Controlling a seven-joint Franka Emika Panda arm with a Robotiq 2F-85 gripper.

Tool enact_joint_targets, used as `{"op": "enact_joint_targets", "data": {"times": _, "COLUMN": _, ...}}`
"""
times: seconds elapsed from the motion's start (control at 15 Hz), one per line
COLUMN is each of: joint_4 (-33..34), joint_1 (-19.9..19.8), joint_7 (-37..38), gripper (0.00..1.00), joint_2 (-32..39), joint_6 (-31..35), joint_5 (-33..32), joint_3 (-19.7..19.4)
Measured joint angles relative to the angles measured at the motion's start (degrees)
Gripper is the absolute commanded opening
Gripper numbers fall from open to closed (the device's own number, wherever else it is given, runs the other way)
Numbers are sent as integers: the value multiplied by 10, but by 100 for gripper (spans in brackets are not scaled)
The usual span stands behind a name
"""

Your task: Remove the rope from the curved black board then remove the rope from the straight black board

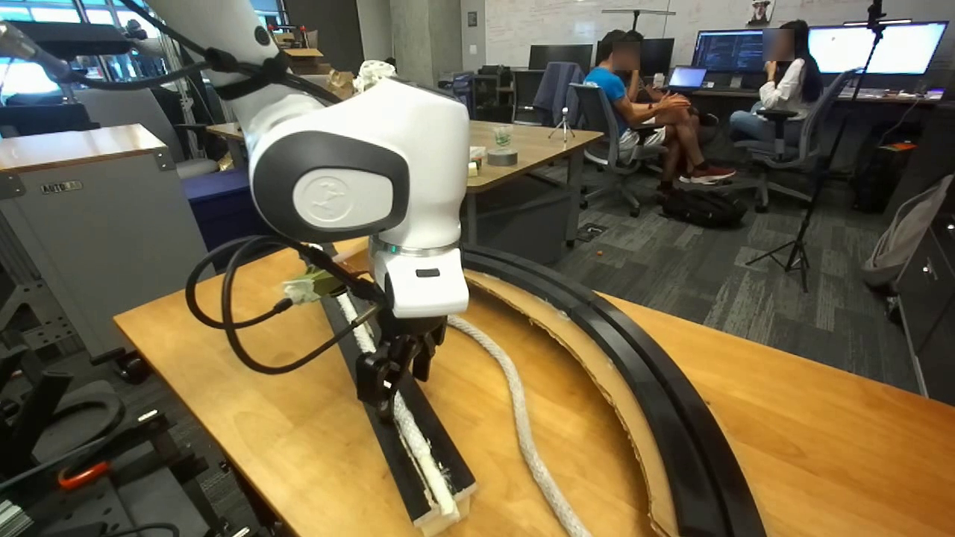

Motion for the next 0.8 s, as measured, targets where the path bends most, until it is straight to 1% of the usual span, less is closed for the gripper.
{"op": "enact_joint_targets", "data": {"times": 0.13, "joint_4": 0, "joint_1": 1, "joint_7": 10, "gripper": 33, "joint_2": 0, "joint_6": 6, "joint_5": -9, "joint_3": 0}}
{"op": "enact_joint_targets", "data": {"times": 0.2, "joint_4": 1, "joint_1": 2, "joint_7": 17, "gripper": 32, "joint_2": -1, "joint_6": 9, "joint_5": -10, "joint_3": 0}}
{"op": "enact_joint_targets", "data": {"times": 0.4, "joint_4": 1, "joint_1": 3, "joint_7": 39, "gripper": 22, "joint_2": -3, "joint_6": 10, "joint_5": -13, "joint_3": 0}}
{"op": "enact_joint_targets", "data": {"times": 0.47, "joint_4": 1, "joint_1": 3, "joint_7": 46, "gripper": 21, "joint_2": -5, "joint_6": 10, "joint_5": -15, "joint_3": 0}}
{"op": "enact_joint_targets", "data": {"times": 0.53, "joint_4": 1, "joint_1": 3, "joint_7": 51, "gripper": 16, "joint_2": -7, "joint_6": 10, "joint_5": -21, "joint_3": 0}}
{"op": "enact_joint_targets", "data": {"times": 0.6, "joint_4": 1, "joint_1": 4, "joint_7": 56, "gripper": 15, "joint_2": -8, "joint_6": 16, "joint_5": -30, "joint_3": 0}}
{"op": "enact_joint_targets", "data": {"times": 0.67, "joint_4": 0, "joint_1": 4, "joint_7": 62, "gripper": 17, "joint_2": -9, "joint_6": 22, "joint_5": -41, "joint_3": -2}}
{"op": "enact_joint_targets", "data": {"times": 0.73, "joint_4": -2, "joint_1": 5, "joint_7": 69, "gripper": 21, "joint_2": -8, "joint_6": 27, "joint_5": -53, "joint_3": -3}}
{"op": "enact_joint_targets", "data": {"times": 0.8, "joint_4": -4, "joint_1": 7, "joint_7": 76, "gripper": 20, "joint_2": -8, "joint_6": 33, "joint_5": -65, "joint_3": -5}}
